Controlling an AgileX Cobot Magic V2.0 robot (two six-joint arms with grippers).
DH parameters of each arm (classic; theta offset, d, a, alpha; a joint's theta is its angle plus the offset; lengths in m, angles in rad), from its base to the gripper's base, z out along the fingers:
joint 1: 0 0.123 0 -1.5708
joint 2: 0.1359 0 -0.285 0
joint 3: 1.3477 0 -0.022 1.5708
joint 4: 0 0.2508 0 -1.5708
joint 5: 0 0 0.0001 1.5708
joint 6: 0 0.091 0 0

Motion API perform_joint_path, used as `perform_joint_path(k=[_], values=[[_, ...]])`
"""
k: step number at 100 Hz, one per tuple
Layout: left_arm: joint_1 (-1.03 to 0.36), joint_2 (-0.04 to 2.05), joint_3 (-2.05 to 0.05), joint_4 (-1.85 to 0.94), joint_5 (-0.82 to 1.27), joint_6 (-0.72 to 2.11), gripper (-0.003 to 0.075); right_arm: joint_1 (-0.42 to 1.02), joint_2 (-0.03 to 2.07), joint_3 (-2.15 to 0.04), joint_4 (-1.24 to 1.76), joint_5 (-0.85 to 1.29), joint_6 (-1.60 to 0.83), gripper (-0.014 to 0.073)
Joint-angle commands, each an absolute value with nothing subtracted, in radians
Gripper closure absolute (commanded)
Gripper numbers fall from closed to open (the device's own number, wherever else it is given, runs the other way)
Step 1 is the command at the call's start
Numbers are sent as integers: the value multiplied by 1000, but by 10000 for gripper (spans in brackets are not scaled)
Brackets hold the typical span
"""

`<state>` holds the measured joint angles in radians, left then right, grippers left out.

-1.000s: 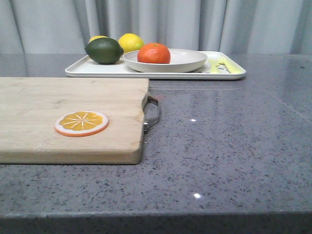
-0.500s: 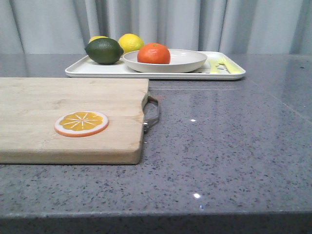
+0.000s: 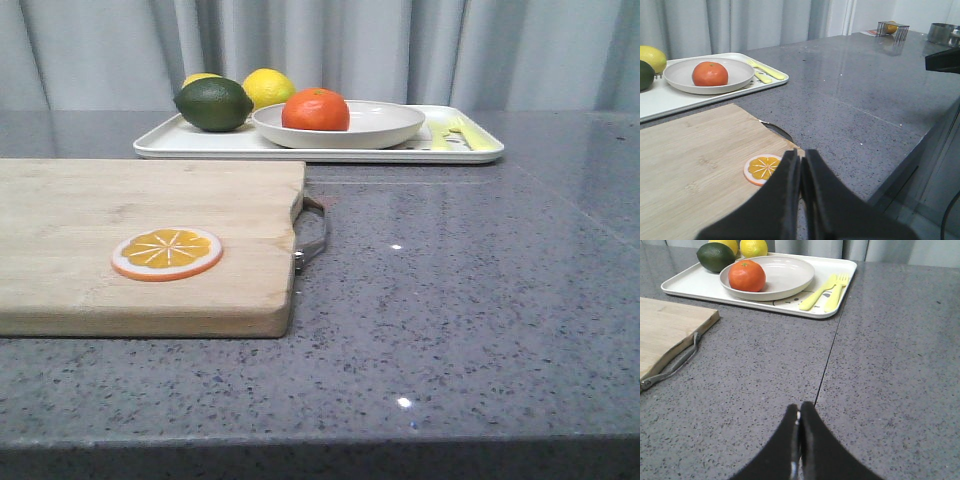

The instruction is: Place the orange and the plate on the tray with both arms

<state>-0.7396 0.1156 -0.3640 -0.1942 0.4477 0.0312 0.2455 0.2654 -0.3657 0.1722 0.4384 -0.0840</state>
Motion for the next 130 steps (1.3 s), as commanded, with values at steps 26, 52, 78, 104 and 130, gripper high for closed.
perform_joint_path(k=[26, 52, 78, 104, 130], values=[[-741, 126, -388, -203, 367, 24, 741, 240, 271, -389, 181, 354, -91, 660], [-719, 126, -388, -152, 360, 24, 741, 240, 271, -389, 181, 354, -91, 660], [-466, 126, -305, -152, 154, 24, 741, 240, 271, -389, 181, 354, -91, 660], [-178, 126, -184, -152, -44, 24, 741, 240, 271, -389, 181, 354, -91, 660], [5, 76, -79, -127, -88, 24, 741, 240, 271, -389, 181, 354, -91, 660]])
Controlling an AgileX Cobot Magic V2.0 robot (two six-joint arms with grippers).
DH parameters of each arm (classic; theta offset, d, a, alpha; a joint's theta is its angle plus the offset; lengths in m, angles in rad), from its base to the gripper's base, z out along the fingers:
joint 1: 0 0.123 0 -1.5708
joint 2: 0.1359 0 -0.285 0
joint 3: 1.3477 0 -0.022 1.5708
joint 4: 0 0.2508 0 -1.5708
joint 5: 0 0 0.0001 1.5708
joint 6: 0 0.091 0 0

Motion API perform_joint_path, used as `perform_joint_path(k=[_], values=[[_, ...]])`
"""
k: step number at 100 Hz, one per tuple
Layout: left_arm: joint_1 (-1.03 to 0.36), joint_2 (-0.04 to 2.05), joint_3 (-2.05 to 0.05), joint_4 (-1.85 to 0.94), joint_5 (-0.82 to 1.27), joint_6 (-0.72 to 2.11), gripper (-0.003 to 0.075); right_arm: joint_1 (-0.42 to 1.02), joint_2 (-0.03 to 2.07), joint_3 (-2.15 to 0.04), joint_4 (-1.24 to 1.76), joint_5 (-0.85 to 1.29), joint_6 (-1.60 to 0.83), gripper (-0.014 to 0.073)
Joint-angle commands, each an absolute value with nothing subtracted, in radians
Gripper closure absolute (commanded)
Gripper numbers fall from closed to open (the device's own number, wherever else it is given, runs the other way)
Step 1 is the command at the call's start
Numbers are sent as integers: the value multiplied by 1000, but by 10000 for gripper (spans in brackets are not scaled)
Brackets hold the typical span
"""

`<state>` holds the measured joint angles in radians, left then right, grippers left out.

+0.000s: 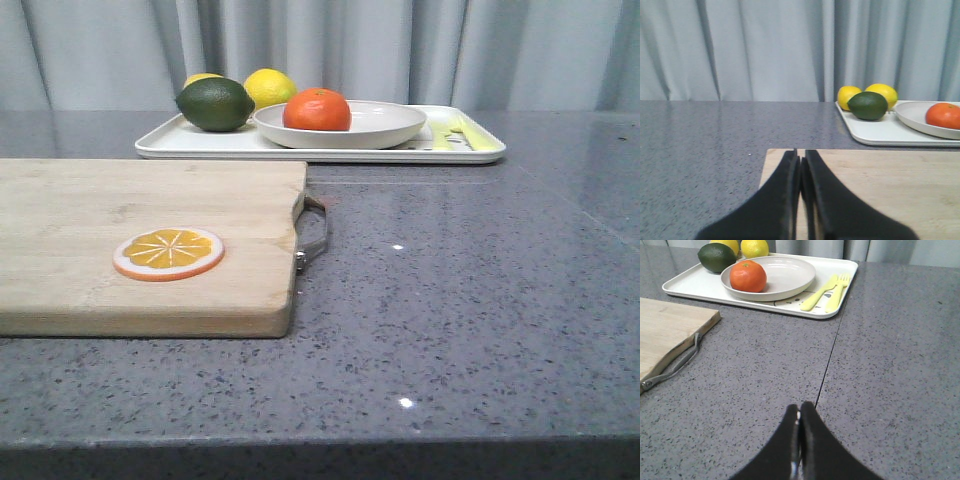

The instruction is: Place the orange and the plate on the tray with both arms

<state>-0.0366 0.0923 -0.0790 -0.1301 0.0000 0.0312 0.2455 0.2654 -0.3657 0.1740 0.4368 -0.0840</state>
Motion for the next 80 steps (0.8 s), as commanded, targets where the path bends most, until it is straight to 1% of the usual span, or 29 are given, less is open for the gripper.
perform_joint_path(k=[1, 18, 80], values=[[8, 67, -76, -127, -90, 24, 741, 240, 271, -389, 181, 354, -91, 660], [67, -42, -1, -127, -92, 24, 741, 240, 271, -389, 181, 354, -91, 660], [69, -38, 10, -114, -64, 24, 741, 240, 274, -389, 181, 352, -91, 660]])
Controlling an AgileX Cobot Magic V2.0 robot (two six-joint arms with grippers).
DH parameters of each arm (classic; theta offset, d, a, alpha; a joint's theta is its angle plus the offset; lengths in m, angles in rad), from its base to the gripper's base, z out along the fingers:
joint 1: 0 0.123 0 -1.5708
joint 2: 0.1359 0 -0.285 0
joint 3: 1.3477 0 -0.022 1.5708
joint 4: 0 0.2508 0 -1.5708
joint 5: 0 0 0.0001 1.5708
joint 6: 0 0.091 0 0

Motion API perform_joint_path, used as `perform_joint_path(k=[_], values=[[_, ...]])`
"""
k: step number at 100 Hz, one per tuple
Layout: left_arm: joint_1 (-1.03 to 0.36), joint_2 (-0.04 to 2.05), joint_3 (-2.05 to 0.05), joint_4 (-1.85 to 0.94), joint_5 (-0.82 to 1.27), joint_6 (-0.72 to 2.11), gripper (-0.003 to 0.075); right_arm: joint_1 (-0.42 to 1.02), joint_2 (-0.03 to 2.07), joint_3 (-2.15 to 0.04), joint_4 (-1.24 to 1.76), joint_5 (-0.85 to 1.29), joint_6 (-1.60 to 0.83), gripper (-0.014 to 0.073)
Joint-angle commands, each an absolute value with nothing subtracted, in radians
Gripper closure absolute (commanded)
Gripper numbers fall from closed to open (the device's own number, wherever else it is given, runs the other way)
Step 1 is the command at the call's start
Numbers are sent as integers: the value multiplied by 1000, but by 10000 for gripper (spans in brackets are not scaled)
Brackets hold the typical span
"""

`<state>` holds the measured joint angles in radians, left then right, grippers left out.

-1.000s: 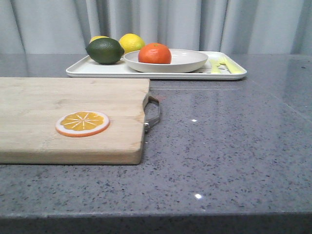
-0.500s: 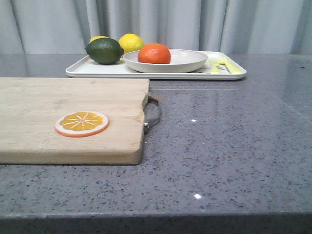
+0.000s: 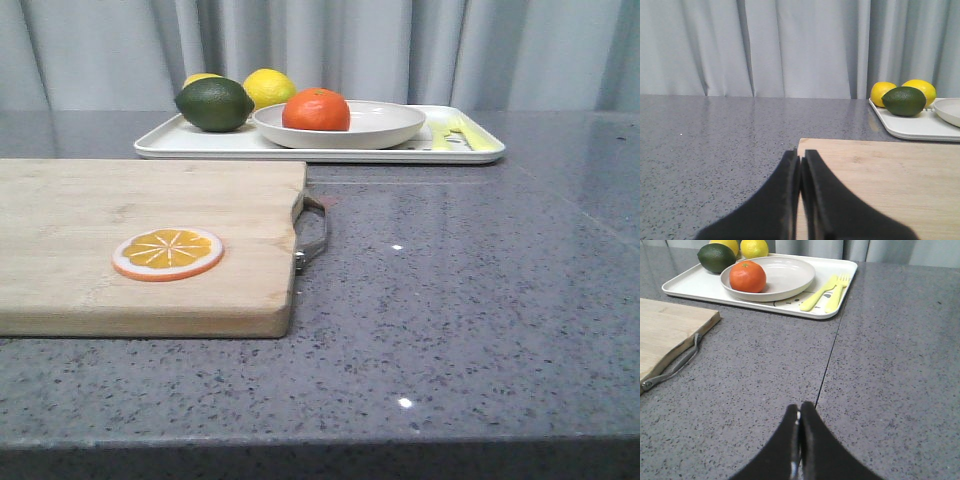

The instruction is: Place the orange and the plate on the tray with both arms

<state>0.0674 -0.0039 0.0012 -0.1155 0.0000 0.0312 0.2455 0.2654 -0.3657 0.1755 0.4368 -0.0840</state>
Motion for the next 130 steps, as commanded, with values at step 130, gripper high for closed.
perform_joint_path(k=[130], values=[[69, -38, 10, -114, -64, 24, 741, 159, 163, -110, -53, -141, 147, 660]])
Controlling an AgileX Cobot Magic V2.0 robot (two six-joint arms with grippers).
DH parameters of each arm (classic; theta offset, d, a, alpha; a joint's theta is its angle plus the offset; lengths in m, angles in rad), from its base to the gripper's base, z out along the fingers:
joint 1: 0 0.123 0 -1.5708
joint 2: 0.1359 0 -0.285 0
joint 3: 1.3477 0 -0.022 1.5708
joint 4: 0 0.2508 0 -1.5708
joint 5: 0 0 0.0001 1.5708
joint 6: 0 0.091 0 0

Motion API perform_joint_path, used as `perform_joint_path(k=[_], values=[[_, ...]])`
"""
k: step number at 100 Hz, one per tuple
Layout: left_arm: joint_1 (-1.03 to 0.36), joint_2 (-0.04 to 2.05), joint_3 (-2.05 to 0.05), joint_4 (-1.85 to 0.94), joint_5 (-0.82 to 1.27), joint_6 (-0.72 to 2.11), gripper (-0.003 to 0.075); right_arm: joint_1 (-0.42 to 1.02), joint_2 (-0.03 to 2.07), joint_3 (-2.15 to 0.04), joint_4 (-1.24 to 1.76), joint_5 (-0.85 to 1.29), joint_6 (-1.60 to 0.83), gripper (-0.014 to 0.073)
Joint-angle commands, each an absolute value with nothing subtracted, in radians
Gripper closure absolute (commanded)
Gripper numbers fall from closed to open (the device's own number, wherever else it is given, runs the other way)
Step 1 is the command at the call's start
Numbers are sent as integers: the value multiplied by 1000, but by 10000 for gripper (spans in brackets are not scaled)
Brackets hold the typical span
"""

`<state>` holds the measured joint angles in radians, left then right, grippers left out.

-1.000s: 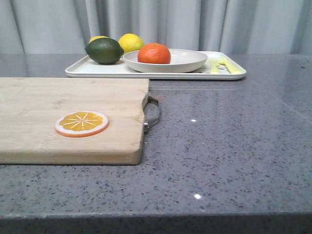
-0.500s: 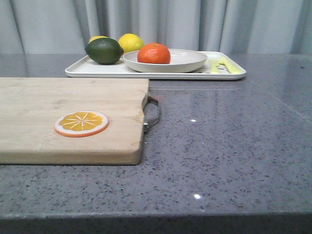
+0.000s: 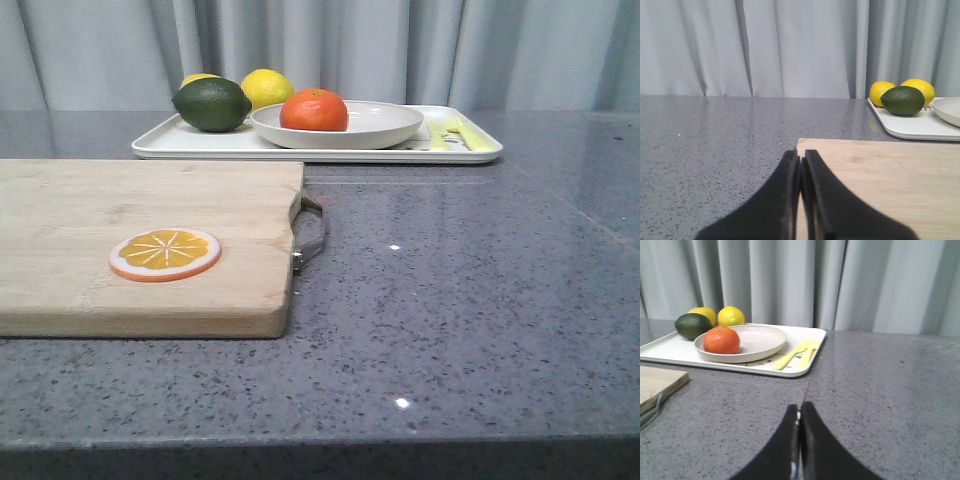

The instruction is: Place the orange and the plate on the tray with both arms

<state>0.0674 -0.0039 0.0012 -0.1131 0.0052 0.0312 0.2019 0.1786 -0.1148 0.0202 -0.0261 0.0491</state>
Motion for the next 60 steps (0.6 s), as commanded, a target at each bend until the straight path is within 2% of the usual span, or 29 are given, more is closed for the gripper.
perform_joint_path(k=[1, 23, 60], values=[[69, -38, 10, -114, -64, 24, 741, 155, 160, -107, -58, -141, 153, 660], [69, -38, 10, -114, -64, 24, 741, 39, 72, -34, -121, -141, 185, 660], [69, -38, 10, -114, -64, 24, 741, -2, -24, 6, -121, -91, 185, 660]])
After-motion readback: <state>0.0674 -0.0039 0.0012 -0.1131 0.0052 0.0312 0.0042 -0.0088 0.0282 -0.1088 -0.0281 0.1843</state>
